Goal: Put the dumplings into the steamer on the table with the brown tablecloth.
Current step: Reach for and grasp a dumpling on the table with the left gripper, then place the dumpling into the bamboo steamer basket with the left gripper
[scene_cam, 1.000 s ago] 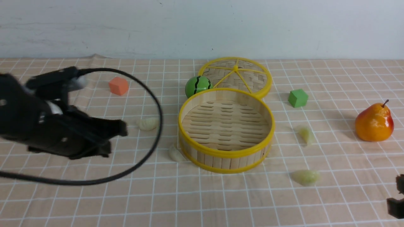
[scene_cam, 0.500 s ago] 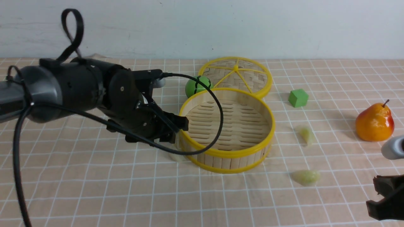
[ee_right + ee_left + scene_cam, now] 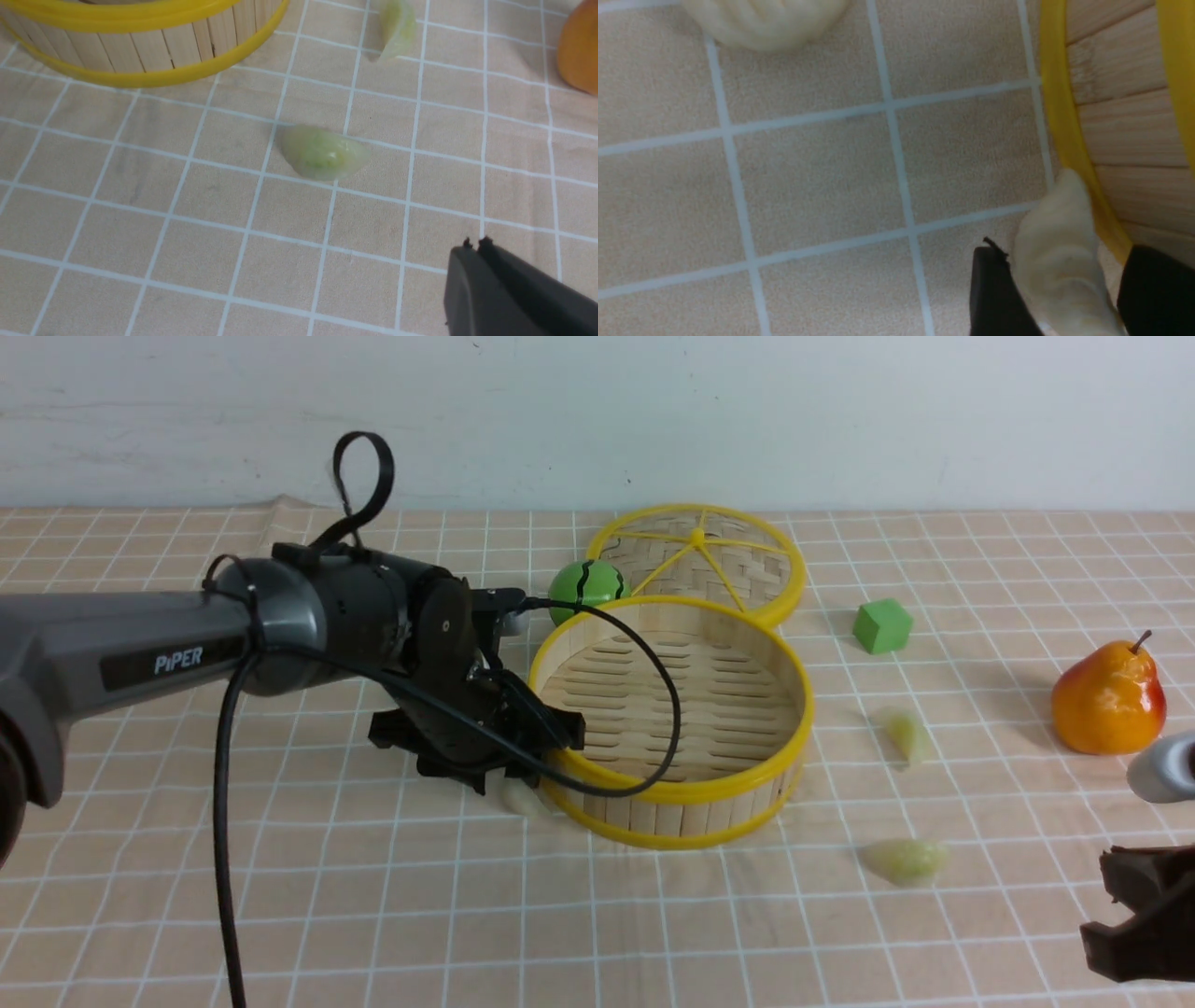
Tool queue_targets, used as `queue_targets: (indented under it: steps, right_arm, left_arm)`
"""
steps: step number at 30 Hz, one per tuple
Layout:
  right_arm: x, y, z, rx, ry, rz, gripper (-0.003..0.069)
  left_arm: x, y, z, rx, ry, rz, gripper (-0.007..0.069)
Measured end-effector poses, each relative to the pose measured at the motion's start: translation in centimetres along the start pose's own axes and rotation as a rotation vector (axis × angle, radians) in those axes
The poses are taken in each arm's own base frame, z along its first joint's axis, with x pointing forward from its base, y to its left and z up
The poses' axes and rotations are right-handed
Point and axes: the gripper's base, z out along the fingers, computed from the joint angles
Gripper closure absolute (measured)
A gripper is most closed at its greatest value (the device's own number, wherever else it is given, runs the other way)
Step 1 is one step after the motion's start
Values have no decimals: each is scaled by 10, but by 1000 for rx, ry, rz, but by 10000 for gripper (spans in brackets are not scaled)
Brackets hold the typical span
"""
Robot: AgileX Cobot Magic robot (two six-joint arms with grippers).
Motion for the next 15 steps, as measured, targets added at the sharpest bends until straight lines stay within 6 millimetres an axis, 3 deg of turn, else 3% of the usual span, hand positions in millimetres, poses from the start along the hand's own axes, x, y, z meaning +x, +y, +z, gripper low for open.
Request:
queue_targets:
  steps: [2, 6, 8, 13, 15]
  right_arm:
    - [0, 0, 0, 0, -2, 0, 646]
    - [0, 0, 0, -1, -3, 1, 643]
    - [0, 0, 0, -2, -5, 3, 641]
    - [-1, 0, 0, -4, -10, 3, 636]
    - [-1, 0, 0, -4, -13, 3, 631]
  left_arm:
    - [0, 0, 1, 0, 2, 1, 311]
    - [0, -1, -1, -15, 8, 27, 491]
    - [-1, 0, -4, -28, 5, 46, 536]
    - [-3, 3, -11, -75, 26, 96, 540]
    - [-12, 1, -32, -86, -2, 113, 540]
